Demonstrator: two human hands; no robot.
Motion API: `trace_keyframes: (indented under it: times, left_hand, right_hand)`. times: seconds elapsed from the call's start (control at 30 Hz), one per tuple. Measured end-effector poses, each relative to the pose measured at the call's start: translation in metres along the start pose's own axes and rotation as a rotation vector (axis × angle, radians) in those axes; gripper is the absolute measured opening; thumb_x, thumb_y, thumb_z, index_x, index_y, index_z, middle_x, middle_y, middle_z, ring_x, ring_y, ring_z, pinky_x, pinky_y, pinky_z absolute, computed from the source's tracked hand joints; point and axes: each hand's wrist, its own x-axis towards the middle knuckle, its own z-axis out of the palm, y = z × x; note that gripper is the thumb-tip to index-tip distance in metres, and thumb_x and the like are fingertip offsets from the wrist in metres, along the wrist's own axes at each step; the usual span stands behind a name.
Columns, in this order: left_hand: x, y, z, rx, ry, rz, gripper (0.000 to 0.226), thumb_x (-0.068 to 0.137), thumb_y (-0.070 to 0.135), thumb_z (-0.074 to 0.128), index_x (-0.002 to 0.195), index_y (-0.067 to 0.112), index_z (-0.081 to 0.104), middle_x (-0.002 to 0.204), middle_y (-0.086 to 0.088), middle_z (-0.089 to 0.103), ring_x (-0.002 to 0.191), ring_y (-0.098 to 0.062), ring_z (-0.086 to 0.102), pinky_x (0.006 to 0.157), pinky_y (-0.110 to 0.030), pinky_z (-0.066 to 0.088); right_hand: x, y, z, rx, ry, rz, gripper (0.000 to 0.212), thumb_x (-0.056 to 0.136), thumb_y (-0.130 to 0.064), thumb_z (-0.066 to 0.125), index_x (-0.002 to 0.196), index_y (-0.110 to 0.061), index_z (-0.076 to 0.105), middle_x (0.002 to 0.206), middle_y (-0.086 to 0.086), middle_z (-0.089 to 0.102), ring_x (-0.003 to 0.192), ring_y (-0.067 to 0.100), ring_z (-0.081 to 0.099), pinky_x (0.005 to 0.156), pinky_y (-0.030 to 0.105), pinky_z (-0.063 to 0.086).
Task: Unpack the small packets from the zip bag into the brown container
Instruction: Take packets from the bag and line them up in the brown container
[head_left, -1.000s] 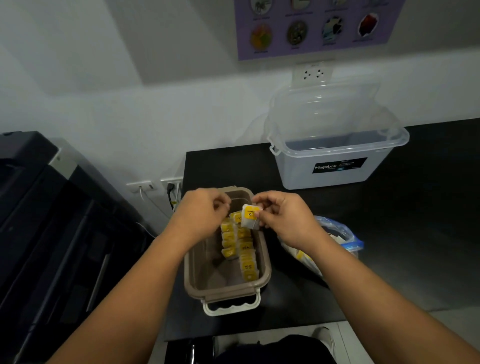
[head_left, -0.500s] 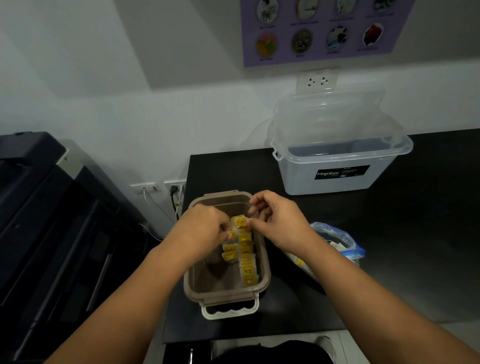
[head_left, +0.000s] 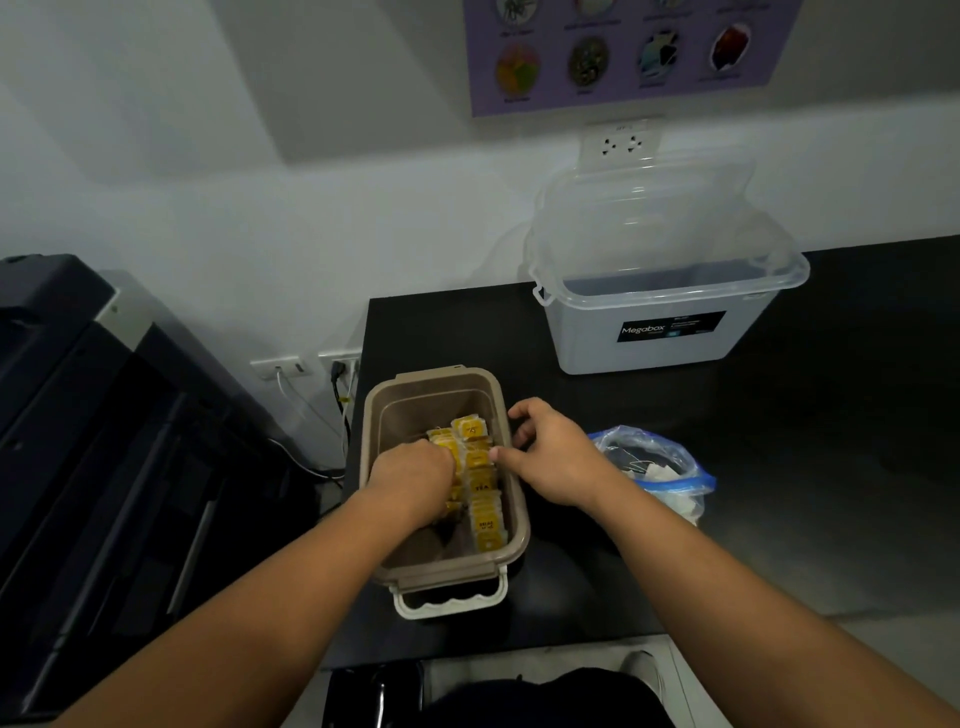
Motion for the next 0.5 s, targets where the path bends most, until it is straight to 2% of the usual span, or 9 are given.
trace_keyframes:
  times: [0.23, 0.37, 0.5]
  left_hand:
    - [0.0088, 0.0048, 0.0053, -0.046, 0.055, -0.059, 0.021, 0.092, 0.022, 0.065, 0.111, 0.013, 0.066, 0.113, -0.008, 0.066, 0.100, -0.026, 0.068, 0.078, -0.036, 0.055]
    - [0.0095, 0.0079, 0.0071, -0.024, 0.034, -0.079, 0.021, 0.094, 0.021, 0.063, 0.113, 0.013, 0.066, 0.115, -0.008, 0.067, 0.101, -0.026, 0.068, 0.079, -0.036, 0.054]
    - [0.0068, 0.0087, -0.0015, -0.033, -0.017, -0.121, 0.032, 0.086, 0.027, 0.074, 0.114, 0.015, 0.065, 0.108, -0.005, 0.066, 0.095, -0.024, 0.068, 0.078, -0.036, 0.056]
  right_hand:
    - [-0.0002, 0.0034, 0.0042, 0.068, 0.006, 0.016, 0.059, 0.092, -0.030, 0.075, 0.142, -0.019, 0.047, 0.100, 0.001, 0.066, 0.091, 0.016, 0.067, 0.089, 0.039, 0.058]
    - [0.0004, 0.0021, 0.0043, 0.075, 0.000, 0.015, 0.059, 0.092, -0.029, 0.075, 0.144, -0.019, 0.047, 0.095, 0.001, 0.067, 0.087, 0.013, 0.067, 0.087, 0.037, 0.057]
    - [-0.0004, 0.0027, -0.0009, 0.060, 0.000, 0.005, 0.060, 0.094, -0.032, 0.073, 0.145, -0.018, 0.045, 0.091, 0.001, 0.069, 0.085, 0.011, 0.066, 0.086, 0.035, 0.055]
